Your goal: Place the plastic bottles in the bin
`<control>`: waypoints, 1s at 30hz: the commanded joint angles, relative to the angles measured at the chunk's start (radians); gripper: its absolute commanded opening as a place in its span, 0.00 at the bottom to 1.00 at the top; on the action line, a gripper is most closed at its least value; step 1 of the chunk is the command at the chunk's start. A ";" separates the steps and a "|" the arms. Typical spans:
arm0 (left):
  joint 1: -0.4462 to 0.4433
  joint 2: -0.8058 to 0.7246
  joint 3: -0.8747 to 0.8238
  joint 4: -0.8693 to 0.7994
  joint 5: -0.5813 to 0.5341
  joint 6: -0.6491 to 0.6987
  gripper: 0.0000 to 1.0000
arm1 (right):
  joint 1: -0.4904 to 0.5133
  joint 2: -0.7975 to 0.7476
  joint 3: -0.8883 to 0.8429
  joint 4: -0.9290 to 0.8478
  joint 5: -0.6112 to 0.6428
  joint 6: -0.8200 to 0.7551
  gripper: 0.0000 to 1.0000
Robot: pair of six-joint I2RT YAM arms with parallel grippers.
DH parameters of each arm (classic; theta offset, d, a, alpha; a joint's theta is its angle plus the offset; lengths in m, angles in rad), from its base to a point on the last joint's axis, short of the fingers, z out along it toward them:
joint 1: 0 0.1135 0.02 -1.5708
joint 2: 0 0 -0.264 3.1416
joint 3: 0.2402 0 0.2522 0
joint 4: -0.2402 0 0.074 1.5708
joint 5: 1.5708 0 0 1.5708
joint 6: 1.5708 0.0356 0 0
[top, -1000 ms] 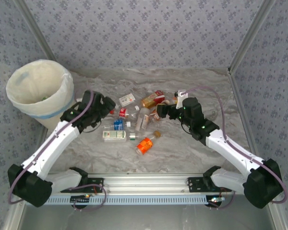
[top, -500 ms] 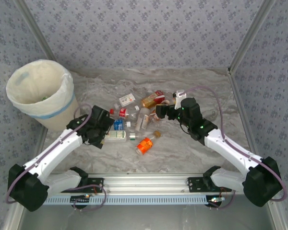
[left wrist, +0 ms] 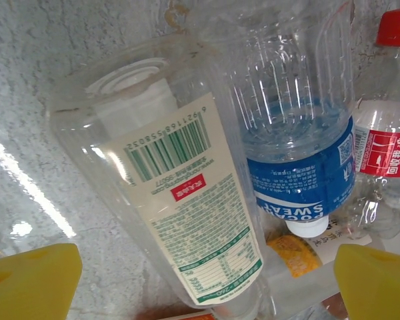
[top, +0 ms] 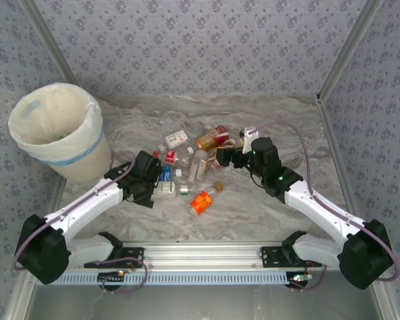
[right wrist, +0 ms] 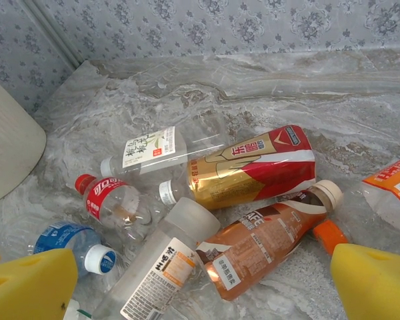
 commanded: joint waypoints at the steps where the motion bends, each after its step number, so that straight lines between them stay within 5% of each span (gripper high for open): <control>1: -0.024 0.032 -0.001 0.012 -0.017 -0.020 0.95 | 0.009 -0.030 -0.011 -0.012 0.020 -0.017 1.00; 20: -0.041 0.200 -0.070 0.092 0.012 -0.049 0.81 | 0.010 -0.024 0.004 -0.034 0.027 -0.035 1.00; 30: -0.040 0.144 -0.121 0.034 -0.068 -0.090 0.77 | 0.013 -0.013 0.018 -0.039 0.024 -0.040 1.00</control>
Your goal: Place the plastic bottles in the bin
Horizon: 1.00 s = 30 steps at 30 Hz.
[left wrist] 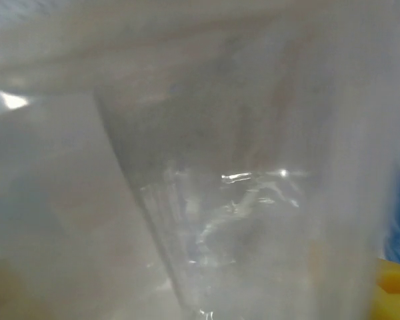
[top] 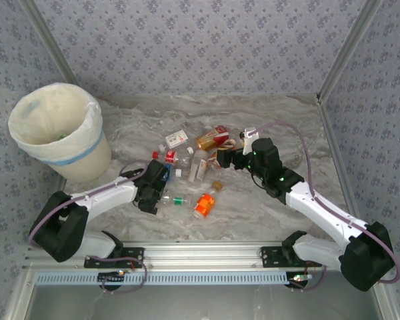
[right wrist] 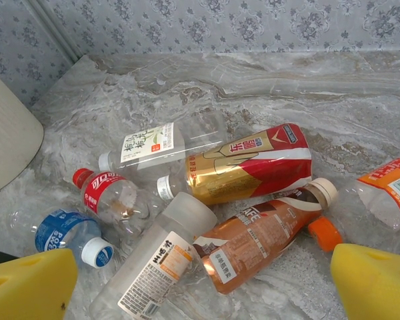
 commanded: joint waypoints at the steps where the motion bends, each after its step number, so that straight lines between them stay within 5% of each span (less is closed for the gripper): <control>1: -0.003 -0.048 -0.024 -0.073 -0.061 -0.033 0.75 | 0.009 0.002 0.019 -0.014 0.016 -0.017 1.00; 11: 0.020 -0.146 -0.058 -0.113 -0.177 -0.013 0.54 | 0.013 0.038 0.046 -0.016 0.000 -0.023 1.00; 16: 0.027 -0.220 -0.016 -0.181 -0.298 0.083 0.32 | 0.015 0.045 0.037 -0.050 0.038 0.026 1.00; 21: 0.028 -0.339 0.015 -0.159 -0.388 0.332 0.09 | 0.015 0.055 0.034 -0.159 0.053 0.110 1.00; 30: 0.029 -0.517 0.139 -0.060 -0.419 0.826 0.00 | 0.076 0.016 -0.036 -0.308 0.064 0.250 1.00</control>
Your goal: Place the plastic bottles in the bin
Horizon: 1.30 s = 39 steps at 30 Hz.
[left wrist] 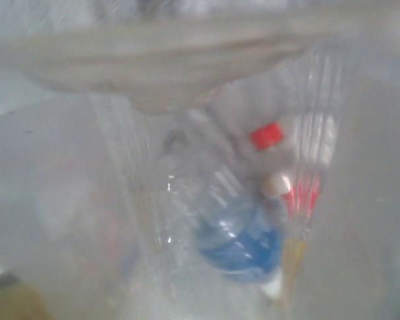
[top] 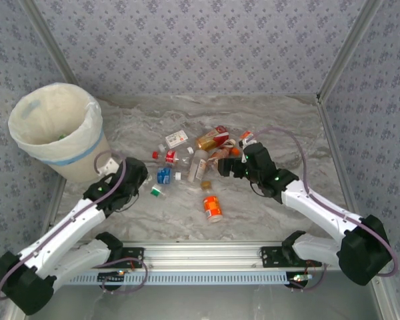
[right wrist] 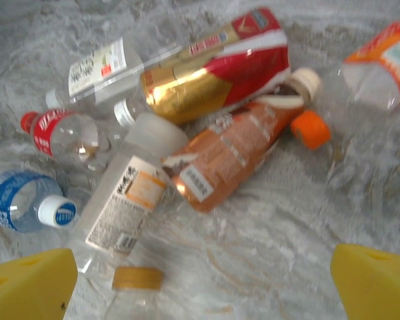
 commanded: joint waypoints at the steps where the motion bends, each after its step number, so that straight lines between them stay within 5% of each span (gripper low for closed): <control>1: 0.005 -0.033 0.104 0.037 -0.054 0.293 0.00 | 0.059 -0.041 -0.037 -0.109 0.025 0.093 1.00; 13: 0.084 0.138 0.562 0.085 0.026 0.785 0.00 | 0.433 -0.104 -0.148 -0.122 0.167 0.132 1.00; 17: 0.134 0.218 0.706 0.110 -0.031 0.910 0.00 | 0.504 -0.052 -0.142 -0.154 0.242 0.142 1.00; 23: 0.280 0.322 0.898 0.104 -0.102 1.028 0.00 | 0.528 0.087 -0.108 -0.129 0.196 0.094 1.00; 29: 0.487 0.403 0.991 0.074 -0.320 1.097 0.01 | 0.538 0.241 -0.038 -0.140 0.204 0.081 1.00; 39: 0.797 0.537 1.079 -0.027 -0.230 1.048 0.08 | 0.537 0.352 0.016 -0.153 0.226 0.053 0.97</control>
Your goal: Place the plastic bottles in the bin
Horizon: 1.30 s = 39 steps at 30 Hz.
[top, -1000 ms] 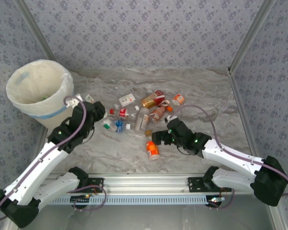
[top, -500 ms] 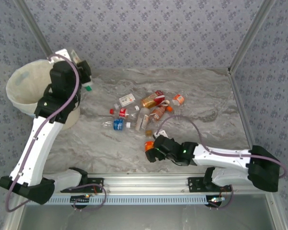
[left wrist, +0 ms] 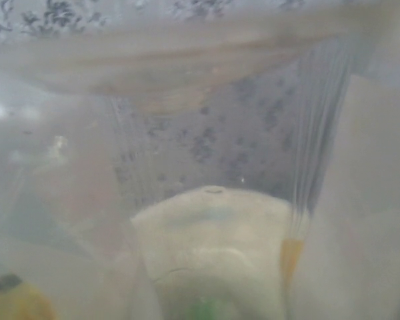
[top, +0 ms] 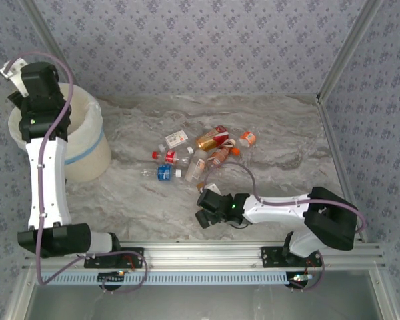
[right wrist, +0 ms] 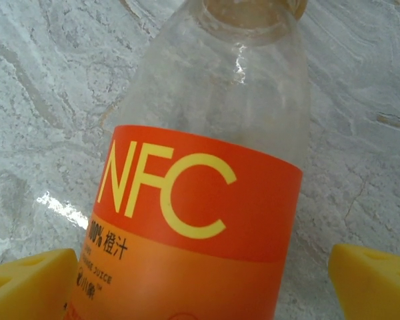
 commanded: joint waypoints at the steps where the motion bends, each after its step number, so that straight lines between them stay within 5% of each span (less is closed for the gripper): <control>1: 0.062 0.057 0.059 -0.076 0.027 -0.030 0.09 | 0.003 0.022 0.029 -0.030 0.039 -0.014 0.97; 5: 0.114 0.137 0.099 -0.195 0.030 -0.093 0.26 | -0.003 0.036 0.036 -0.018 0.030 -0.022 0.95; 8: 0.118 0.165 0.109 -0.233 0.008 -0.116 0.69 | -0.005 0.036 0.034 -0.019 0.028 -0.022 0.93; 12: 0.118 0.173 0.132 -0.263 -0.002 -0.143 0.99 | -0.004 0.022 0.028 -0.022 0.028 -0.025 0.85; 18: 0.110 0.140 0.139 -0.273 0.139 -0.161 0.99 | -0.006 -0.004 0.007 -0.013 0.040 -0.030 0.79; 31: -0.020 -0.001 -0.048 -0.104 0.692 -0.191 0.99 | -0.007 -0.094 -0.043 0.010 0.078 -0.035 0.68; 39: -0.106 -0.021 -0.117 -0.042 0.886 -0.225 1.00 | -0.018 -0.154 -0.101 0.033 0.103 -0.027 0.59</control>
